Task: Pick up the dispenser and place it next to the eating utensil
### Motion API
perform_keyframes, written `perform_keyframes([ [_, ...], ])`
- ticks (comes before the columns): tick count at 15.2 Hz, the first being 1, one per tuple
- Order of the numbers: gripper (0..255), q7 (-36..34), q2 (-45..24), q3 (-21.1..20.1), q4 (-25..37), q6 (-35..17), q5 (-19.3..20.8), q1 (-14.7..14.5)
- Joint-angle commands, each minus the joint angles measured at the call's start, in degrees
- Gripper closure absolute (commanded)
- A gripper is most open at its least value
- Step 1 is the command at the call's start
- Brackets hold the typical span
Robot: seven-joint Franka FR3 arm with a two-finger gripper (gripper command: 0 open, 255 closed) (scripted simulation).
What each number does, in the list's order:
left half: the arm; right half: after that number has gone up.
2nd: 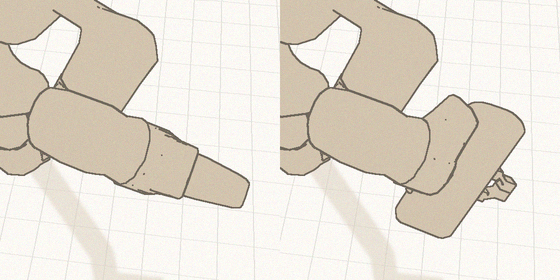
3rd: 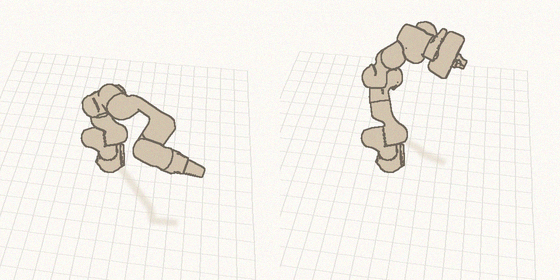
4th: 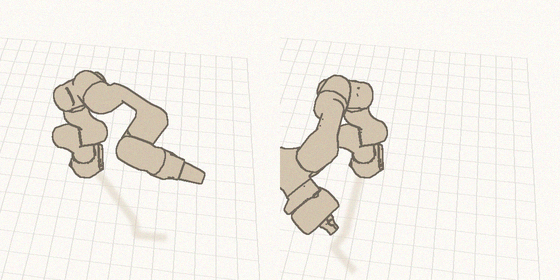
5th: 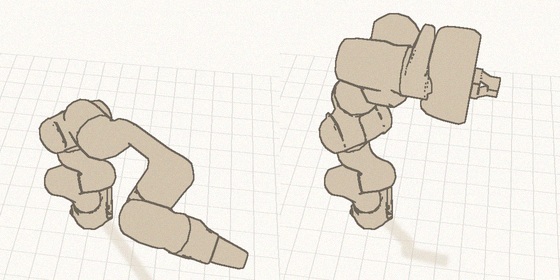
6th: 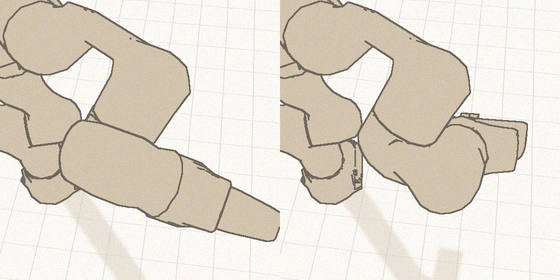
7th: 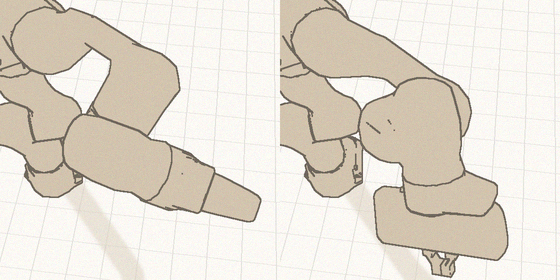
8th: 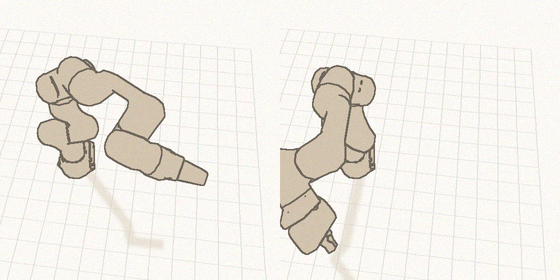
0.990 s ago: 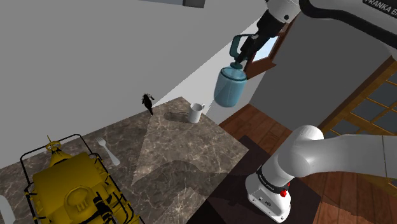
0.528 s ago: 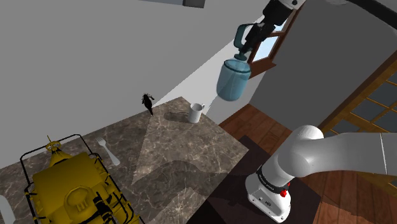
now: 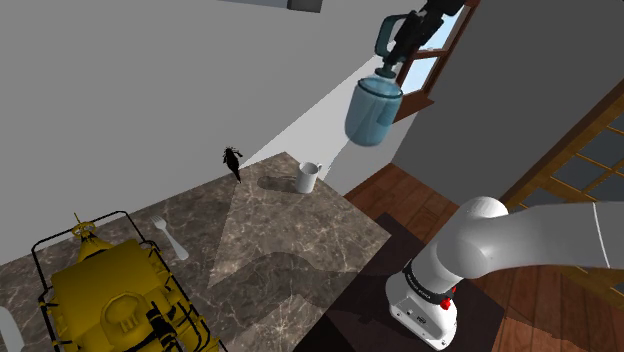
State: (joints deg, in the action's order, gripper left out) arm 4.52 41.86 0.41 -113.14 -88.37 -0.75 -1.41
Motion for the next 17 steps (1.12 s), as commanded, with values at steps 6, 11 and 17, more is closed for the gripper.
perform_keyframes([
  [6,255,-2.77,-3.6,-2.51,6.23,2.54,-0.82,-0.36],
  [11,255,-9.34,-7.71,-8.61,9.38,1.36,-2.25,-1.02],
  [17,255,-17.42,-14.55,-16.19,15.49,0.37,-2.46,-1.48],
])
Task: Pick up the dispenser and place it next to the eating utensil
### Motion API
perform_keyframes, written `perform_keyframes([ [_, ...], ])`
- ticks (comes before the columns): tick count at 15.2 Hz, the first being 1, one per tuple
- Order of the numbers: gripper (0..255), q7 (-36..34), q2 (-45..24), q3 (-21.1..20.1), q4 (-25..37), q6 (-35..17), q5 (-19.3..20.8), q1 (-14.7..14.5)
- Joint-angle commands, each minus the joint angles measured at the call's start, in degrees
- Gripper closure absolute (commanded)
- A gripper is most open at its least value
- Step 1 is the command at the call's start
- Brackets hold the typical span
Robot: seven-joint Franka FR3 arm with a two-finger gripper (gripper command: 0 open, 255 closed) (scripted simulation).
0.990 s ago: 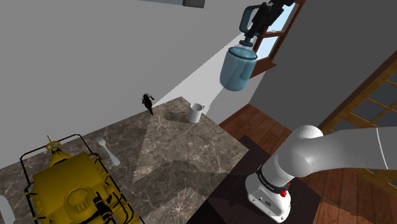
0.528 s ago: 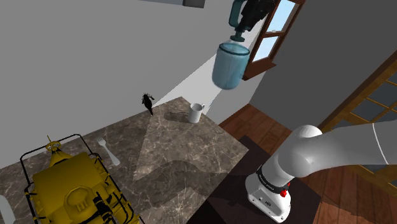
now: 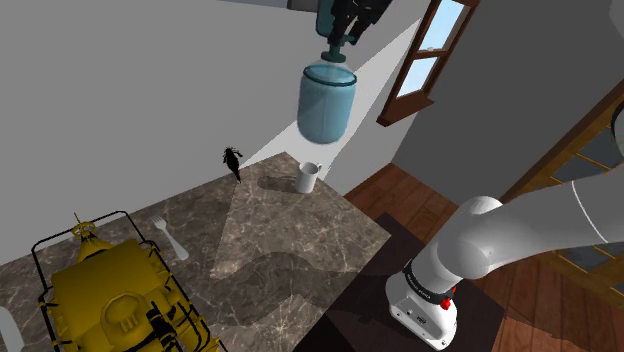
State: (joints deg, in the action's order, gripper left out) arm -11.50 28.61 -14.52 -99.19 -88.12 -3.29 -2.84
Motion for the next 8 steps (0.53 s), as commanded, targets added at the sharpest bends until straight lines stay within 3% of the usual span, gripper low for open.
perform_keyframes([
  [1,255,-2.8,-2.67,-2.57,2.84,0.03,0.27,-0.1],
  [8,255,-13.41,-14.53,-12.66,14.53,0.59,4.42,-0.64],
])
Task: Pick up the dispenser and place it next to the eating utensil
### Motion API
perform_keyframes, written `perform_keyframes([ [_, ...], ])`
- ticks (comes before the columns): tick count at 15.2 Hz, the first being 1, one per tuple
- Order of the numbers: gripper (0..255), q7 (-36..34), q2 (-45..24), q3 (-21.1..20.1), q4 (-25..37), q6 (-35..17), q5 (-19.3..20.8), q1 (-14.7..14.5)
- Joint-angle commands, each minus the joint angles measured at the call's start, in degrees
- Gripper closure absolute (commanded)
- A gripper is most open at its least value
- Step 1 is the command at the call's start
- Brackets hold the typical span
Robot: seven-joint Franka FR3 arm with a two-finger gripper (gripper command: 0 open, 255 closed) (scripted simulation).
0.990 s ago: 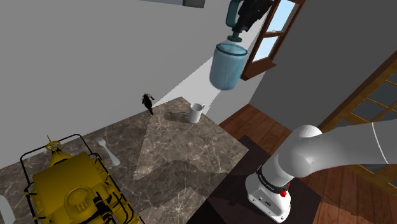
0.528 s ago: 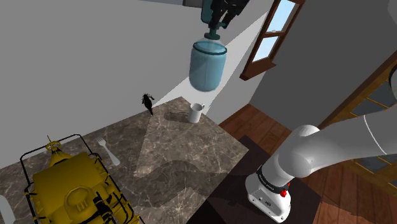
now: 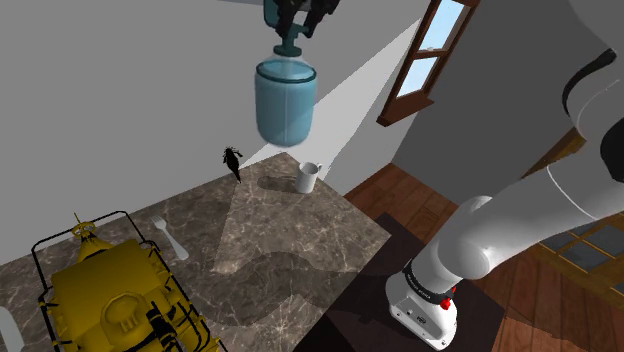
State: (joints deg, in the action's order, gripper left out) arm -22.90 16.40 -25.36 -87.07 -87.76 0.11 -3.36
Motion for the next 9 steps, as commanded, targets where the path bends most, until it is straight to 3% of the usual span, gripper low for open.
perform_keyframes([
  [1,255,-3.69,-4.44,-3.4,4.55,0.56,2.19,-0.37],
  [5,255,-10.91,-14.58,-9.92,14.8,3.07,9.1,-2.75],
  [9,255,-10.27,-11.62,-8.61,8.35,-1.09,7.07,-2.35],
])
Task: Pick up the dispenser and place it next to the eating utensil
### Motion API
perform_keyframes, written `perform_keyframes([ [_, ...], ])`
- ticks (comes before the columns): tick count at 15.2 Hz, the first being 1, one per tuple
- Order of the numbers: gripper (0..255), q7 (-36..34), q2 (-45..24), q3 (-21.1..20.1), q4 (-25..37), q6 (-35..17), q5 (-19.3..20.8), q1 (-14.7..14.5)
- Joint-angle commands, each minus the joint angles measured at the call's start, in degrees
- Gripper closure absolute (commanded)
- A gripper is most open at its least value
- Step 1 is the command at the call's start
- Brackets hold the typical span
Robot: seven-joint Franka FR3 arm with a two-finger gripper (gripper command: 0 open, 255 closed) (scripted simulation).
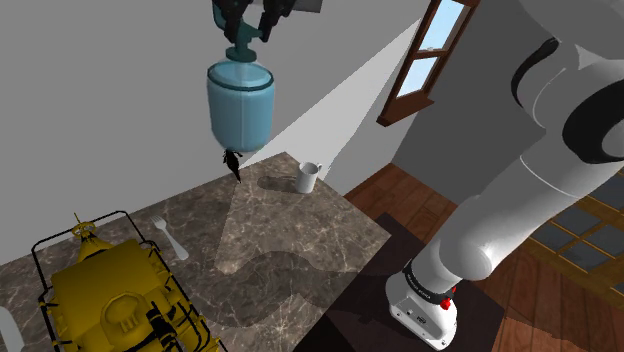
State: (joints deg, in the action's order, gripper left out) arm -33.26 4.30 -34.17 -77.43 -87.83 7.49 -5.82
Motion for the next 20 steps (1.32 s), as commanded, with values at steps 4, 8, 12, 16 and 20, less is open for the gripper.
perform_keyframes([
  [4,255,0.56,2.85,1.01,-6.98,-4.82,-1.8,0.39],
  [8,255,0.87,4.75,1.63,-12.09,-8.38,-2.9,0.46],
  [12,255,1.05,6.28,2.08,-16.75,-11.77,-3.73,0.41],
  [16,255,1.11,7.5,2.38,-21.05,-15.04,-4.34,0.3],
  [20,255,1.08,8.43,2.55,-25.04,-18.22,-4.78,0.17],
])
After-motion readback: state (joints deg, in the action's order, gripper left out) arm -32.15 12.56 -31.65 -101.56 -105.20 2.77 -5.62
